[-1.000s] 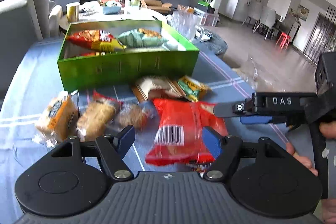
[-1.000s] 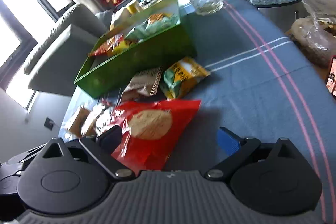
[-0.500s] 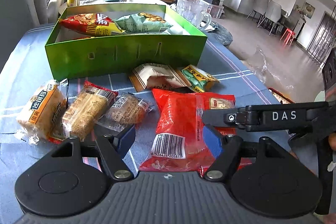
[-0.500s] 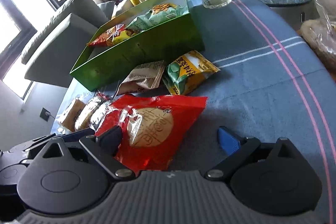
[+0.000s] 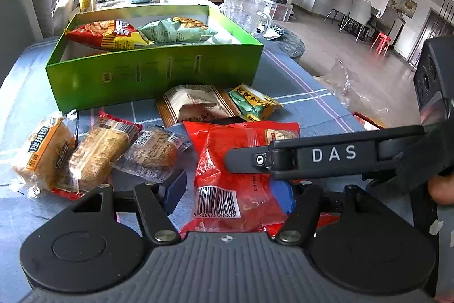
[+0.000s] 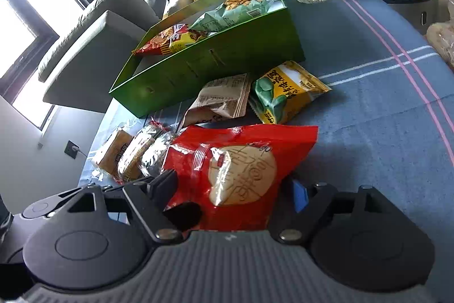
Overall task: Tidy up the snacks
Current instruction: 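Close the right tool on the red bag and lift it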
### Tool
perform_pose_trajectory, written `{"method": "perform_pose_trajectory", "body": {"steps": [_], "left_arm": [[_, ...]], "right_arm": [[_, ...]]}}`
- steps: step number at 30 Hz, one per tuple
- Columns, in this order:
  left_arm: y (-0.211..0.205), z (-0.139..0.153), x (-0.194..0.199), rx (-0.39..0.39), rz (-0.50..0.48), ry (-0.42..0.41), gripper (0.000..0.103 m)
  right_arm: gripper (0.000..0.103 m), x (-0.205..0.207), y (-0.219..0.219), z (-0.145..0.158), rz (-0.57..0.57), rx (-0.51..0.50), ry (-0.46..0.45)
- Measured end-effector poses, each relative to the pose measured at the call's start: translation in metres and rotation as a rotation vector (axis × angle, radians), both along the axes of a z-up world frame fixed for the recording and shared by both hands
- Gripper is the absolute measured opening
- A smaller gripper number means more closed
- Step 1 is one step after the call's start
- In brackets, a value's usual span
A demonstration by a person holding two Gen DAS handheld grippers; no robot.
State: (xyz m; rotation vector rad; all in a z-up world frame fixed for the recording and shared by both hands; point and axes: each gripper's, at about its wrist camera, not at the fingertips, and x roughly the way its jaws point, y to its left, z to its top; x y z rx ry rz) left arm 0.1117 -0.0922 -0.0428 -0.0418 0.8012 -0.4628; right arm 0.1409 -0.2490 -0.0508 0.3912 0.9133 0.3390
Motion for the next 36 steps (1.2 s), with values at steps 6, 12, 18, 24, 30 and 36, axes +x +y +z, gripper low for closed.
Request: {"method": "perform_pose_trajectory", "body": {"steps": [6, 12, 18, 24, 30, 36], "left_arm": [[0.005, -0.003, 0.004, -0.041, 0.005, 0.036, 0.062], [0.003, -0.004, 0.006, -0.072, -0.018, 0.048, 0.057], [-0.008, 0.007, -0.003, -0.111, -0.075, 0.044, 0.054], [-0.015, 0.008, -0.005, -0.073, -0.09, 0.01, 0.055], [-0.009, 0.004, -0.001, -0.055, -0.05, 0.02, 0.069], [-0.014, -0.005, 0.009, -0.072, -0.049, 0.053, 0.074]], "right_arm": [[0.077, 0.001, -0.007, -0.002, -0.001, 0.031, 0.005], [0.076, 0.0, -0.005, 0.0, -0.005, 0.02, -0.006], [0.073, -0.007, -0.006, 0.009, -0.011, 0.032, -0.044], [0.073, -0.008, -0.008, 0.022, -0.005, 0.006, -0.1], [0.073, -0.004, -0.023, 0.011, -0.055, 0.021, -0.052], [0.076, -0.008, -0.023, 0.013, -0.038, -0.036, -0.06]]}}
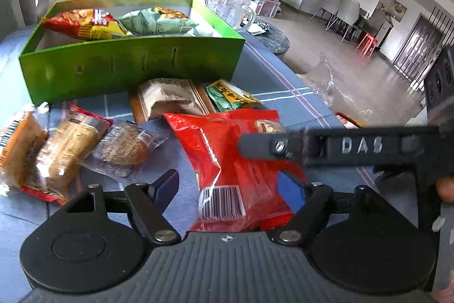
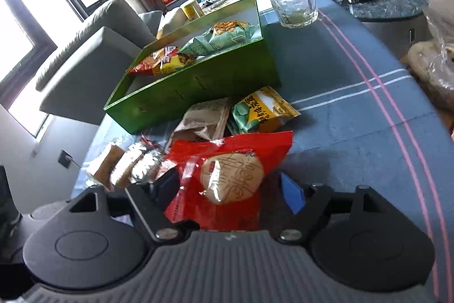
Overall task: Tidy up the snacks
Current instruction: 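Close the right tool on the red bag and lift it, then carry the red bag into the green box and open the right tool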
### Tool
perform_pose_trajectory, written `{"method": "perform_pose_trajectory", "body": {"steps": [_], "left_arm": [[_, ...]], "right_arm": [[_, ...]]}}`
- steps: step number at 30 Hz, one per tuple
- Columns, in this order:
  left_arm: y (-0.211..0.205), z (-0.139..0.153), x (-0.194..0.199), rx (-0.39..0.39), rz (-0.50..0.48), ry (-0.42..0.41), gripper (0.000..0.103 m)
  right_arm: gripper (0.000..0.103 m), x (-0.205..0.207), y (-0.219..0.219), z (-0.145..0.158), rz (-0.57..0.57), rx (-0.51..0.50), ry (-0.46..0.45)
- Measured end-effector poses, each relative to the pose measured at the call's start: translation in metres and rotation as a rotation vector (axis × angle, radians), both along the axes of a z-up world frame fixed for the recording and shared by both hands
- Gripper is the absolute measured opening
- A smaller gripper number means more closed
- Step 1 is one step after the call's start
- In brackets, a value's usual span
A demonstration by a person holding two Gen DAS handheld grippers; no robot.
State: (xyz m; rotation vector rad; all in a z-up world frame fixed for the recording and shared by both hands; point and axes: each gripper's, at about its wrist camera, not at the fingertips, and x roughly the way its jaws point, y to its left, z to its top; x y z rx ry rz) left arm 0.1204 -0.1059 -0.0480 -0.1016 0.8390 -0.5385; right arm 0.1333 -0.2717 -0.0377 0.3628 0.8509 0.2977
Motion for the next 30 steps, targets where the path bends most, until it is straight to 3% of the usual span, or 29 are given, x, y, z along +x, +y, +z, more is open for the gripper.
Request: {"method": "perform_pose_trajectory", "body": {"steps": [3, 5, 9, 15, 24, 30], "left_arm": [[-0.002, -0.004, 0.006, -0.018, 0.0, 0.008, 0.075], [-0.002, -0.005, 0.009, -0.039, -0.009, 0.013, 0.067], [-0.005, -0.004, 0.005, -0.047, -0.03, -0.007, 0.064], [-0.006, 0.01, -0.005, -0.066, -0.048, -0.053, 0.063], [0.0, 0.048, -0.023, -0.063, -0.051, -0.206, 0.063], [0.01, 0.071, -0.014, -0.048, -0.028, -0.277, 0.063]], "right_arm": [[0.077, 0.002, -0.001, -0.007, 0.007, 0.018, 0.029], [0.077, 0.004, -0.004, -0.012, 0.001, 0.06, 0.049], [0.077, 0.007, -0.004, -0.017, 0.038, 0.128, 0.065], [0.074, 0.0, 0.003, -0.004, 0.076, 0.112, 0.02], [0.074, -0.011, 0.01, 0.027, 0.093, 0.13, -0.068], [0.074, -0.002, 0.02, 0.05, 0.119, 0.133, -0.134]]}}
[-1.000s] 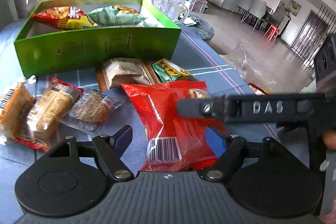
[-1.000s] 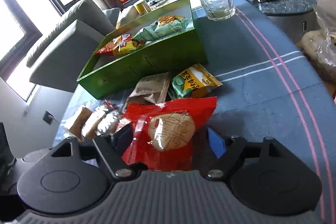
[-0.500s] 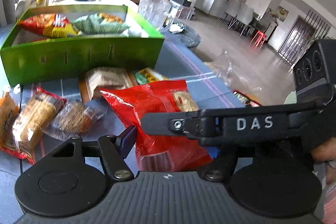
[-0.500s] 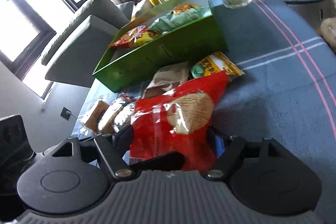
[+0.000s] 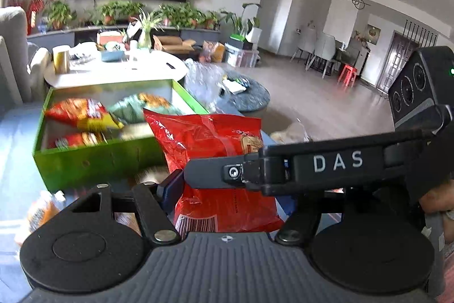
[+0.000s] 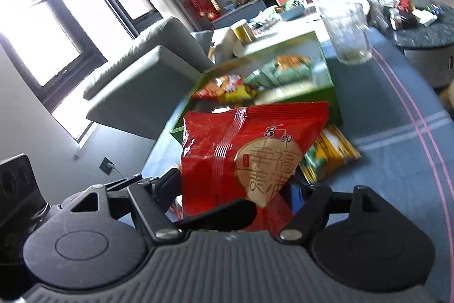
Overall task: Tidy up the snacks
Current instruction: 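Carry the red bag into the green box and open the right tool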
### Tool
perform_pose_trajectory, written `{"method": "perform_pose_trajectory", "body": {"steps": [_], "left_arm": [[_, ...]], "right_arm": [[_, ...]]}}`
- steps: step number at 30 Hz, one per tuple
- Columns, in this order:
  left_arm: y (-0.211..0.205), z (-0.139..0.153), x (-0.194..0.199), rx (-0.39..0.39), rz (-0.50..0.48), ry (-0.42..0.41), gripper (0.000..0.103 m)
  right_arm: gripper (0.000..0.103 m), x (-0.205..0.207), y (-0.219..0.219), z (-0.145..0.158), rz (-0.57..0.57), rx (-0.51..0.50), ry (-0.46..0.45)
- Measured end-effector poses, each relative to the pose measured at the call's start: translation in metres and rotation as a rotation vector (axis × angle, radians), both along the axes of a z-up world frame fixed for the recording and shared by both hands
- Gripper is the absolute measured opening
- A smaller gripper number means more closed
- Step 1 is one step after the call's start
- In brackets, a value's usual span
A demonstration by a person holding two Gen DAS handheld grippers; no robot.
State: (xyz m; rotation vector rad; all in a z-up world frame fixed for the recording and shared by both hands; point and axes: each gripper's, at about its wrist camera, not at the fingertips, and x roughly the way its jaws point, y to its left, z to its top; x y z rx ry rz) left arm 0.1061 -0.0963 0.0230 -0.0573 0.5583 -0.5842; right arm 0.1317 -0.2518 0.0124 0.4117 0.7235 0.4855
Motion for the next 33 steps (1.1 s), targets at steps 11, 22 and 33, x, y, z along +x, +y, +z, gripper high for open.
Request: {"method": "perform_pose_trajectory", "body": {"steps": [11, 22, 33], "left_arm": [[0.045, 0.033, 0.052, 0.012, 0.118, -0.08, 0.063], [0.079, 0.02, 0.113, 0.039, 0.186, -0.069, 0.064], [0.094, -0.008, 0.157, 0.015, 0.182, -0.019, 0.064]], "right_arm": [[0.074, 0.058, 0.037, 0.028, 0.063, 0.08, -0.045], [0.074, 0.113, 0.08, 0.024, 0.084, 0.112, -0.021], [0.074, 0.15, 0.092, 0.0, 0.077, 0.092, 0.03]]}}
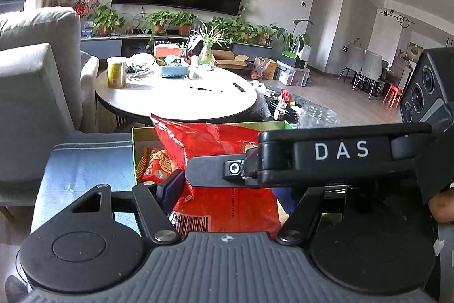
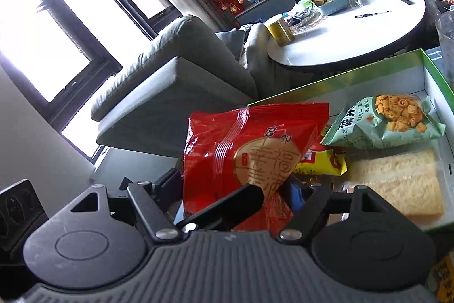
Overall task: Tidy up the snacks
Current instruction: 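Carry the red bag into the green box and open the right tool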
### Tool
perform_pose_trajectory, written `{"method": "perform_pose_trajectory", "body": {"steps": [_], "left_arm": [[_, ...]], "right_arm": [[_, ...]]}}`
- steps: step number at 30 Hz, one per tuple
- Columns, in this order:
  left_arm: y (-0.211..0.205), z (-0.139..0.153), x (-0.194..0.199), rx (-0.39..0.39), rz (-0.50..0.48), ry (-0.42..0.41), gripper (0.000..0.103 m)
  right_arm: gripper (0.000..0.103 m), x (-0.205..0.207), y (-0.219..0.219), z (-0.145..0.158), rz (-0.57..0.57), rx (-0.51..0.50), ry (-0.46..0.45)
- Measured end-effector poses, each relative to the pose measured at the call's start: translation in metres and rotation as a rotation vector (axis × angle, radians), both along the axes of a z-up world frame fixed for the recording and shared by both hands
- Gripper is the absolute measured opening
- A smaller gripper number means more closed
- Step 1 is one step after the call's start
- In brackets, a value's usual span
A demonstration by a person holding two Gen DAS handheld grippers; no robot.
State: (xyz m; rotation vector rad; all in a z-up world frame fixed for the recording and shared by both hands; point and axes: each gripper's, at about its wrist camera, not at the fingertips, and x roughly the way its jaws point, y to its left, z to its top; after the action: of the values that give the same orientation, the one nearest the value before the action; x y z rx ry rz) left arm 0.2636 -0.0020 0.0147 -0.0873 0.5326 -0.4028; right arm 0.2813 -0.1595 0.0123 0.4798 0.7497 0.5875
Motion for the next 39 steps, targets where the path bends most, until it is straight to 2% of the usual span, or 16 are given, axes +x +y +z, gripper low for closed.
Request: {"method": "perform_pose_trajectory", "body": {"steps": [6, 9, 14, 24, 28, 39], "left_arm": [[0.003, -0.02, 0.013, 0.0, 0.035, 0.053, 0.064], [0.008, -0.028, 0.011, -0.002, 0.058, 0.067, 0.064], [0.015, -0.023, 0.003, -0.014, 0.086, 0.06, 0.065], [0.026, -0.001, -0.033, -0.01, 0.121, 0.004, 0.069], [0.034, 0.001, -0.05, -0.006, 0.143, 0.011, 0.069], [0.049, -0.022, -0.095, -0.001, 0.169, 0.065, 0.07]], "right_arm": [[0.074, 0.012, 0.003, -0.012, -0.014, -0.038, 0.022], [0.074, 0.012, 0.001, -0.017, -0.054, -0.098, 0.016], [0.074, 0.006, -0.011, -0.012, -0.085, -0.098, -0.003], [0.074, -0.019, -0.026, 0.012, -0.103, -0.143, -0.066], [0.074, -0.033, -0.036, 0.016, -0.113, -0.151, -0.074], [0.075, -0.076, -0.062, 0.021, -0.15, -0.183, -0.097]]}}
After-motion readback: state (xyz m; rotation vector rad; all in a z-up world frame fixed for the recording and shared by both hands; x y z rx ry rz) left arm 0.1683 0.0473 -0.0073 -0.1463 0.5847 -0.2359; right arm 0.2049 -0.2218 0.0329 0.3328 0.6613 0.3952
